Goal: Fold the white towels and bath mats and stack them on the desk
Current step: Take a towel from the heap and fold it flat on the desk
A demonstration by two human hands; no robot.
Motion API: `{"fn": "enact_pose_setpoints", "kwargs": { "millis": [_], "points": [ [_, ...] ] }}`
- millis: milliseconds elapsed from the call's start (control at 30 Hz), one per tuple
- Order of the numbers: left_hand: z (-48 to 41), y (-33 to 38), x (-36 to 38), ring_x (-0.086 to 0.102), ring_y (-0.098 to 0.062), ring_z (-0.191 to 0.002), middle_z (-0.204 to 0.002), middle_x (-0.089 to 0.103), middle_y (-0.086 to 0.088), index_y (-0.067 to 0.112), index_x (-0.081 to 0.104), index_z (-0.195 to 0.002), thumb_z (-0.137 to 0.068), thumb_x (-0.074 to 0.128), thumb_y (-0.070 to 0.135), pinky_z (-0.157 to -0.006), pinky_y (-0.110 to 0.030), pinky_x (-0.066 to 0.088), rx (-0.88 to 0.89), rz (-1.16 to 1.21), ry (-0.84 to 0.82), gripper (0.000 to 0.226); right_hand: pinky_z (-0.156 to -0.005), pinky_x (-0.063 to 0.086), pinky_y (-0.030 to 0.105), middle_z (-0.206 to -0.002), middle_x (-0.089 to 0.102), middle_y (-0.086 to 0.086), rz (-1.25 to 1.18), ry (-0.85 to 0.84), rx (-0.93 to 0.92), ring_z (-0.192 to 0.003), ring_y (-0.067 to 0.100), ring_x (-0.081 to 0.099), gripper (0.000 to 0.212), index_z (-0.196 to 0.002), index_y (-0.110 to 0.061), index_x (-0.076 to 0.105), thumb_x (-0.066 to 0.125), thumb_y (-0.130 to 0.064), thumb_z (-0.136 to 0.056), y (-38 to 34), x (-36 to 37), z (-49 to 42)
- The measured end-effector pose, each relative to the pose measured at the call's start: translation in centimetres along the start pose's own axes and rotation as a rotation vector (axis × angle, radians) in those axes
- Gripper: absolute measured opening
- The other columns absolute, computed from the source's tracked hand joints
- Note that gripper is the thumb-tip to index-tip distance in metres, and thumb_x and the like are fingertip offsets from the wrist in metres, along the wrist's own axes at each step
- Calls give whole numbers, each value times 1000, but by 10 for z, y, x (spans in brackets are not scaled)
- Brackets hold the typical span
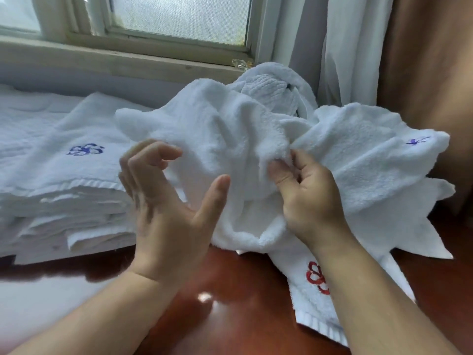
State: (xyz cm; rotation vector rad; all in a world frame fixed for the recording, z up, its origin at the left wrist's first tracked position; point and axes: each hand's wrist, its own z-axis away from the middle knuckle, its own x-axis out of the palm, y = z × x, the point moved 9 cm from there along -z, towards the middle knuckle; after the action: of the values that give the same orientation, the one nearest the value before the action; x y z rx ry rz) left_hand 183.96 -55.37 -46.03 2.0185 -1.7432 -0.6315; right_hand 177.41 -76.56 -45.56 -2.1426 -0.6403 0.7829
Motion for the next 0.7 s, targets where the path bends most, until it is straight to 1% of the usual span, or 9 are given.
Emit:
{"fn": "enact_pose_setpoints", "kwargs": {
  "millis": [100,200,267,333,433,500,567,633,700],
  "points": [
    [-7,18,-10,37,-15,-117,-124,38,4,19,42,-120,-85,63,29,-101,-52,37,148,-71,15,42,-88,53,35,-101,66,11,-245,-72,-95,-99,17,64,22,-107,-18,66,51,-34,-102,-22,8,7],
    [-34,23,-29,43,-17,-115,-123,38,18,20,45,-128,-72,52,7,-103,-41,38,143,-60,9,58,-84,51,27,-104,62,19,-419,-255,-24,-92,15,59,24,-107,-13,62,49,-32,-102,-30,30,17],
    [-58,27,-27,42,-22,-126,-135,39,11,28,38,-142,-65,51,4,-108,-30,33,146,-192,-193,82,-80,51,34,-94,63,15,-371,-415,-29,-86,17,58,21,-103,-18,64,50,-34,-101,-37,50,27],
    [-62,30,-9,24,-27,-144,-157,24,2,36,29,-151,-67,67,11,-114,-40,22,319,-504,-549,95,-74,49,37,-84,62,6,-365,-481,-63,-80,17,59,17,-96,-24,67,53,-35,-99,-47,57,32],
    [-38,17,1,3,-15,-154,-165,17,12,40,57,-129,-76,74,48,-121,-47,7,578,-829,-956,56,-64,48,24,-72,63,-4,-251,-321,-156,-70,10,61,21,-90,-28,71,57,-43,-97,-50,39,26],
    [-20,17,-5,14,-9,-153,-156,37,20,38,63,-111,-78,68,54,-123,-45,4,654,-829,-1053,37,-55,42,13,-61,58,-8,-92,-205,-174,-58,4,56,34,-82,-24,70,55,-53,-94,-35,26,19],
    [-1,22,-8,48,-8,-135,-124,63,19,34,61,-94,-73,73,50,-121,-44,17,665,-795,-1126,28,-50,39,16,-59,55,1,29,-199,-99,-55,11,54,53,-80,-14,67,49,-62,-91,-10,26,15],
    [11,28,-10,66,-12,-94,-88,64,12,31,53,-85,-66,77,44,-107,-40,41,623,-810,-1125,33,-57,42,18,-64,61,1,105,-206,4,-63,11,58,62,-78,-12,67,42,-67,-88,14,30,15],
    [21,32,-16,66,-18,-78,-80,62,8,26,51,-89,-64,75,36,-87,-34,50,560,-851,-1078,36,-67,47,22,-69,67,-3,153,-164,65,-71,7,62,58,-76,-17,68,39,-65,-88,24,30,14]
  ]
}}
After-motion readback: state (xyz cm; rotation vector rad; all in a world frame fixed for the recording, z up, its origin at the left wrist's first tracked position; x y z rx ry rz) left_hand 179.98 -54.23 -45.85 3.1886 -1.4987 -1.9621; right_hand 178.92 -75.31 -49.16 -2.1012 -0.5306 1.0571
